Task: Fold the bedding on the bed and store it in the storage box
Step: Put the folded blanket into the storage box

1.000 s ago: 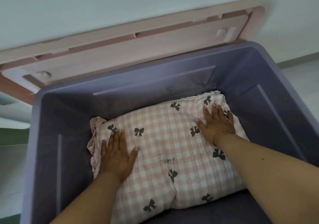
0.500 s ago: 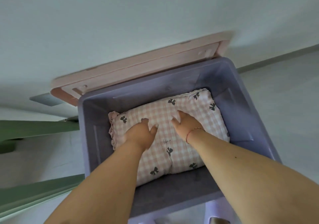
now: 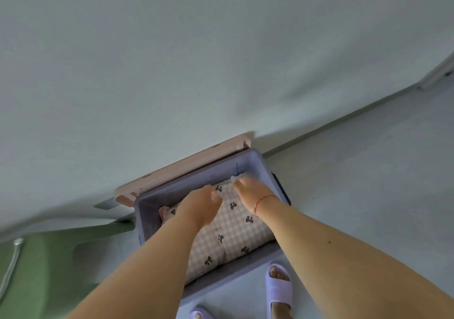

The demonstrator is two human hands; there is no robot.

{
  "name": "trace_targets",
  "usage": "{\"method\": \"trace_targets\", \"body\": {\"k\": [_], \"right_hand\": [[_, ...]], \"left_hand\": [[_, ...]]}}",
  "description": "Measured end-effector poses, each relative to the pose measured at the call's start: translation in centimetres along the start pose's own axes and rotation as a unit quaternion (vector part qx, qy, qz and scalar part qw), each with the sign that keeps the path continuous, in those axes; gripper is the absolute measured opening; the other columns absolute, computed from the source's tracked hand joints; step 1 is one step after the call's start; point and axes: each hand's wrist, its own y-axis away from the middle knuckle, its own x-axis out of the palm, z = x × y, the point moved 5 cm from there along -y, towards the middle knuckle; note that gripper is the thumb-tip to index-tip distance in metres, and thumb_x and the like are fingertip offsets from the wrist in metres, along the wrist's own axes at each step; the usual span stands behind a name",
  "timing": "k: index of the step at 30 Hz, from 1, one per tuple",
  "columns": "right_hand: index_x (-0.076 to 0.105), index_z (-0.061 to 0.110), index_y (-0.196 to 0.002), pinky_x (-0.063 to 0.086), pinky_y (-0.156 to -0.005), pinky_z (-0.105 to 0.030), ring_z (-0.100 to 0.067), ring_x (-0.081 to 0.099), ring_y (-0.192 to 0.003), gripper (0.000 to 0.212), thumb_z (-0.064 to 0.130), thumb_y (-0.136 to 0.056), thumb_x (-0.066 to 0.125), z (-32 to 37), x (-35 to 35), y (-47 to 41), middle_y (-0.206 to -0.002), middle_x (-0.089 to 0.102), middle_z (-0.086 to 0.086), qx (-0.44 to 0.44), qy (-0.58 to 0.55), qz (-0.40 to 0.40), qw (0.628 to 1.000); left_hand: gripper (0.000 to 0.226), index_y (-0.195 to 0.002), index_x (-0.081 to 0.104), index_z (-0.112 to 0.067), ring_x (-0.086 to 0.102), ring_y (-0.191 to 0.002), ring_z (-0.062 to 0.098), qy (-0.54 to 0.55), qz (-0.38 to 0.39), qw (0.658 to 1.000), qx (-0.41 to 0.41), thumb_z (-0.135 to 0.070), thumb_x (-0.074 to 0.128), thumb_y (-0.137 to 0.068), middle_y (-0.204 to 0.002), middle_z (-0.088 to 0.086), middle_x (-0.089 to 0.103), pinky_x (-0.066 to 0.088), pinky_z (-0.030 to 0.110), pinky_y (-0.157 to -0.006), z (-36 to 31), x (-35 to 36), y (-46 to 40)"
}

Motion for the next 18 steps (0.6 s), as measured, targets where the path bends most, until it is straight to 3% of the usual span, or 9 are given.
{"method": "trace_targets", "body": {"k": [2, 3, 6, 7, 9, 11, 16, 18], "right_hand": [[0.05, 0.02, -0.082, 0.039, -0.063, -0.031, -0.016, 0.043, -0.057, 0.048, 0.053, -0.098, 0.019, 0.8, -3.4, 2.6, -0.065, 0.045, -0.001, -0.009, -0.017, -0.021, 1.0], [0.051, 0.02, -0.083, 0.038, -0.065, -0.031, -0.017, 0.044, -0.06, 0.049, 0.053, -0.099, 0.018, 1.1, -4.8, 3.6, -0.069, 0.047, -0.003, -0.019, -0.014, -0.028, 0.999], [0.054, 0.014, -0.122, 0.038, -0.071, -0.03, -0.021, 0.05, -0.08, 0.053, 0.048, -0.1, 0.019, 2.0, -9.9, 6.7, -0.096, 0.061, -0.01, -0.055, -0.016, -0.064, 0.996], [0.055, 0.014, -0.121, 0.038, -0.07, -0.03, -0.02, 0.051, -0.079, 0.054, 0.048, -0.1, 0.02, 2.4, -11.6, 7.7, -0.098, 0.063, -0.01, -0.074, -0.026, -0.078, 0.994], [0.062, 0.015, -0.098, 0.038, -0.067, -0.03, -0.014, 0.048, -0.068, 0.054, 0.05, -0.099, 0.021, 2.6, -15.0, 9.8, -0.089, 0.063, -0.006, -0.094, -0.048, -0.104, 0.989], [0.051, 0.017, -0.078, 0.037, -0.069, -0.031, -0.016, 0.047, -0.069, 0.051, 0.054, -0.098, 0.021, 2.1, -18.3, 12.0, -0.077, 0.055, -0.001, -0.089, -0.062, -0.142, 0.984], [0.055, 0.012, -0.104, 0.038, -0.075, -0.031, -0.023, 0.055, -0.089, 0.056, 0.056, -0.097, 0.02, -1.5, -24.6, 17.5, -0.096, 0.062, -0.008, -0.063, -0.114, -0.228, 0.965], [0.053, 0.015, -0.096, 0.039, -0.075, -0.031, -0.024, 0.057, -0.09, 0.051, 0.056, -0.096, 0.022, -3.9, -26.3, 20.3, -0.092, 0.061, -0.006, -0.041, -0.156, -0.267, 0.95]], "left_hand": [[0.031, -0.112, 0.059, -0.016, 0.061, -0.091, 0.021, 0.018, -0.017, 1.0, 0.017, -0.037, 0.042, -0.098, -0.107, 0.005, 0.067, 0.052, 0.036, -0.083, -3.3, -2.8, 1.8], [0.03, -0.109, 0.06, -0.016, 0.061, -0.088, 0.02, 0.025, -0.018, 0.999, 0.027, -0.036, 0.041, -0.098, -0.104, 0.004, 0.066, 0.053, 0.036, -0.081, -4.9, -3.8, 2.7], [0.021, -0.1, 0.058, -0.021, 0.056, -0.084, 0.02, 0.02, -0.036, 0.997, 0.062, -0.032, 0.04, -0.098, -0.097, 0.002, 0.061, 0.046, 0.029, -0.076, -10.4, -7.0, 5.0], [0.022, -0.102, 0.059, -0.021, 0.058, -0.089, 0.021, 0.024, -0.046, 0.996, 0.077, -0.032, 0.041, -0.098, -0.101, 0.003, 0.063, 0.046, 0.029, -0.078, -12.2, -8.0, 5.7], [0.026, -0.111, 0.061, -0.021, 0.061, -0.099, 0.021, 0.04, -0.059, 0.992, 0.104, -0.034, 0.042, -0.098, -0.109, 0.002, 0.066, 0.048, 0.03, -0.084, -15.9, -9.8, 7.2], [0.028, -0.111, 0.061, -0.023, 0.061, -0.096, 0.017, 0.039, -0.057, 0.99, 0.127, -0.038, 0.041, -0.098, -0.109, -0.001, 0.066, 0.049, 0.03, -0.083, -19.3, -11.0, 8.5], [0.029, -0.113, 0.06, -0.027, 0.063, -0.096, 0.016, 0.044, -0.059, 0.977, 0.202, -0.044, 0.043, -0.096, -0.107, -0.002, 0.068, 0.052, 0.034, -0.089, -26.7, -12.3, 11.1], [0.029, -0.113, 0.06, -0.027, 0.063, -0.099, 0.016, 0.028, -0.056, 0.968, 0.242, -0.045, 0.044, -0.096, -0.108, -0.002, 0.069, 0.051, 0.036, -0.092, -30.0, -12.1, 12.6]]}}
